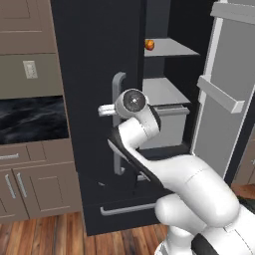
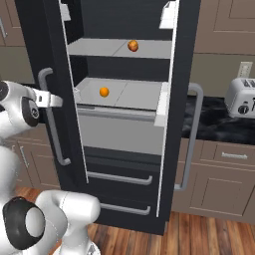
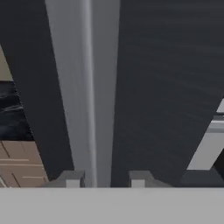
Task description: Retrieve the peach and orange from the fridge and place them into the bowl on the dining table.
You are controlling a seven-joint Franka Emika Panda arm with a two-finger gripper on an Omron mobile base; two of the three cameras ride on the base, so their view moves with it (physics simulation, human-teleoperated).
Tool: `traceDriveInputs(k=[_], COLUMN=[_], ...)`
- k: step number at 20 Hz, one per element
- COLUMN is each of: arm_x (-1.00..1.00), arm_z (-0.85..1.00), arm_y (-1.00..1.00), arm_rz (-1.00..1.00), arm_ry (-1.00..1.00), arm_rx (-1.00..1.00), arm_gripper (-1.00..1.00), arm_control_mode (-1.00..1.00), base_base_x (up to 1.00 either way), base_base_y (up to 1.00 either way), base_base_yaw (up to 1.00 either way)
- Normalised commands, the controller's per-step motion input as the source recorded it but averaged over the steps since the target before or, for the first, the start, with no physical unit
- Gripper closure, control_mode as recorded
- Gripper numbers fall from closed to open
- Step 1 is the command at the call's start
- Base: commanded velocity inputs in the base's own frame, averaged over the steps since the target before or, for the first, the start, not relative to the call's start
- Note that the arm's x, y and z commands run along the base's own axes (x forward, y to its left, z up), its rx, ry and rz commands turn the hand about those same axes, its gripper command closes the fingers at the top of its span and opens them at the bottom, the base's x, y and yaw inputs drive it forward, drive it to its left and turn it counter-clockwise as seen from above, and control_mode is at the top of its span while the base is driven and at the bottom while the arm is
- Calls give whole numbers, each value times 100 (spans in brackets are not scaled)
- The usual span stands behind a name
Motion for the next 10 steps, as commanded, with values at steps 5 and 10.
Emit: traceDriveInputs(k=[5, 10], arm_x=[-99, -75], arm_z=[88, 78], arm_y=[34, 25], arm_rz=[0, 0], arm_ry=[-5, 7], arm_rx=[-9, -3], arm_gripper=[-100, -100], arm_control_mode=[-100, -100], base_base_x=[0, 0], base_base_y=[0, 0], base_base_yaw=[0, 0])
